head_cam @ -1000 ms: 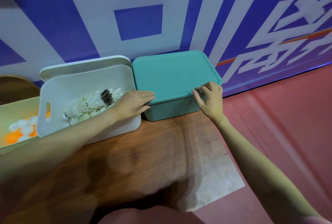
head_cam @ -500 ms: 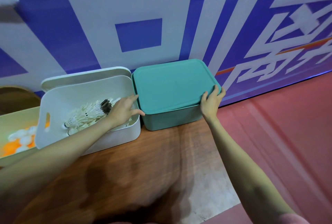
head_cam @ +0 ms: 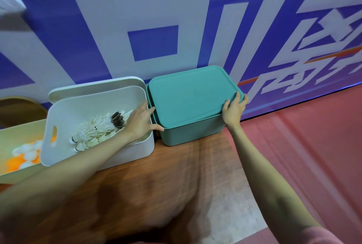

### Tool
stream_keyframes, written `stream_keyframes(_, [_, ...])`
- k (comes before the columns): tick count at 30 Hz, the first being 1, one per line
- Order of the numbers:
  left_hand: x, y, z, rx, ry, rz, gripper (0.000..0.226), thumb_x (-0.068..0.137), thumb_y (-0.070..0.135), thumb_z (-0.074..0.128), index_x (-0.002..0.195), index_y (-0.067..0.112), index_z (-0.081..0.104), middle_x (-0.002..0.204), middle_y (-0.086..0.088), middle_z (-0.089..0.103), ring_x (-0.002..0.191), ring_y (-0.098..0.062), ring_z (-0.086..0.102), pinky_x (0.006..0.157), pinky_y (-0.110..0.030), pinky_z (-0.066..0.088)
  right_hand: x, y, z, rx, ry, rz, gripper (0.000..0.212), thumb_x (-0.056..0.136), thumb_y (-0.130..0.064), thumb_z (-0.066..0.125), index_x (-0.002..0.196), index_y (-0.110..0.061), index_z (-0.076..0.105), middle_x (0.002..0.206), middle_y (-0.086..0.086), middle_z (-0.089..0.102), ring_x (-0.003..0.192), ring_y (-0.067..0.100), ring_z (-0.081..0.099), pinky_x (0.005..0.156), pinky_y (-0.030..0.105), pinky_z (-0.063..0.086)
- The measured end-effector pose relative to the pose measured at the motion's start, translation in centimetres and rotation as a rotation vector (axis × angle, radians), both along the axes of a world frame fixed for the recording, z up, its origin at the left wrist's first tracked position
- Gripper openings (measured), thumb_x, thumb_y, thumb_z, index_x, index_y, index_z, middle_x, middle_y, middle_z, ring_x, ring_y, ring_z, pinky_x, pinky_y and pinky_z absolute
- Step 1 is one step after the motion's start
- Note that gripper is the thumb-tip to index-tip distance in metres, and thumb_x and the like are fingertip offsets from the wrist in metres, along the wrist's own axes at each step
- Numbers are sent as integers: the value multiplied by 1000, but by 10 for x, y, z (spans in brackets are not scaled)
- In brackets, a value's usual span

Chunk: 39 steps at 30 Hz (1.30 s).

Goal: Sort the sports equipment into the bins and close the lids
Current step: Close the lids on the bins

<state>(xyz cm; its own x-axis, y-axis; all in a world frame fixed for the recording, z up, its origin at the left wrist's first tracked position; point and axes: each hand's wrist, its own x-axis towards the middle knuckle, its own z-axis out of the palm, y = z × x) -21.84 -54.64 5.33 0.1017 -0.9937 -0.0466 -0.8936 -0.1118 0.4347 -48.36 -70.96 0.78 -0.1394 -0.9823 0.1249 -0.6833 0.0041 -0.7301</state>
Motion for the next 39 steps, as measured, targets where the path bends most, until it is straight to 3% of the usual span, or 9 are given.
stream_keyframes(3, [-5, -12, 17, 77, 49, 12, 81, 68, 50, 79, 132, 7, 55, 143, -14, 42, 132, -29, 38, 107, -37, 32, 1, -1, 2, 0, 26, -13, 47, 97, -17, 41, 140, -2, 32, 151, 22, 15, 129, 42, 32, 108, 47, 30])
stream_keyframes(5, [-13, -27, 27, 61, 143, 148, 45, 79, 46, 73, 88, 2, 64, 95, -13, 60, 91, -27, 54, 79, -36, 41, 0, -3, 4, -4, 52, -19, 46, 95, -17, 42, 138, -2, 34, 149, 23, 19, 127, 42, 34, 106, 47, 30])
stream_keyframes(7, [-22, -42, 34, 99, 254, 336, 44, 87, 36, 66, 62, 11, 41, 64, -4, 42, 67, -24, 42, 55, -33, 31, -2, -7, 6, -9, 97, -25, 45, 93, -16, 44, 134, 0, 36, 144, 24, 26, 122, 42, 37, 103, 47, 31])
stream_keyframes(10, [-34, -62, 35, 195, 484, 513, 18, 86, 20, 64, 89, 6, 53, 90, -7, 53, 85, -24, 51, 66, -28, 41, -3, -14, 11, -17, 146, -36, 43, 91, -16, 47, 130, 0, 39, 134, 24, 34, 116, 42, 40, 97, 47, 35])
stream_keyframes(13, [-45, -73, 30, 173, 694, 636, 33, 84, 13, 64, 112, 3, 48, 108, -11, 54, 98, -26, 53, 82, -32, 45, -1, -19, 17, 8, 110, -65, 47, 90, -17, 49, 132, -1, 37, 131, 23, 35, 116, 41, 39, 96, 46, 37])
stream_keyframes(16, [-48, -77, 22, 119, 610, 712, 44, 73, 15, 61, 113, 0, 50, 115, -17, 59, 103, -32, 58, 85, -36, 50, -2, -25, 21, 52, 73, -82, 55, 90, -19, 50, 138, 2, 30, 130, 25, 34, 118, 41, 36, 99, 45, 34])
stream_keyframes(21, [-44, -64, 15, -71, 395, 709, 52, 79, 3, 58, 128, 7, 41, 127, -17, 48, 117, -33, 48, 95, -36, 43, -9, -22, 17, 69, 18, -57, 35, 93, -18, 47, 117, 8, 43, 126, 27, 35, 119, 39, 33, 98, 38, 29])
stream_keyframes(29, [-31, -47, -6, -43, 370, 683, 45, 79, 10, 65, 121, 6, 53, 121, -17, 58, 110, -34, 56, 90, -40, 49, -3, -4, 14, 52, 107, -37, 51, 93, -21, 48, 133, 7, 34, 130, 26, 34, 117, 41, 36, 101, 41, 29])
stream_keyframes(39, [-29, -48, -4, -18, 385, 762, 47, 76, 5, 59, 121, 5, 47, 119, -19, 56, 111, -38, 53, 91, -45, 47, 0, 3, 11, 134, 184, -27, 64, 97, -27, 44, 146, 5, 16, 141, 26, 27, 124, 41, 33, 102, 47, 32])
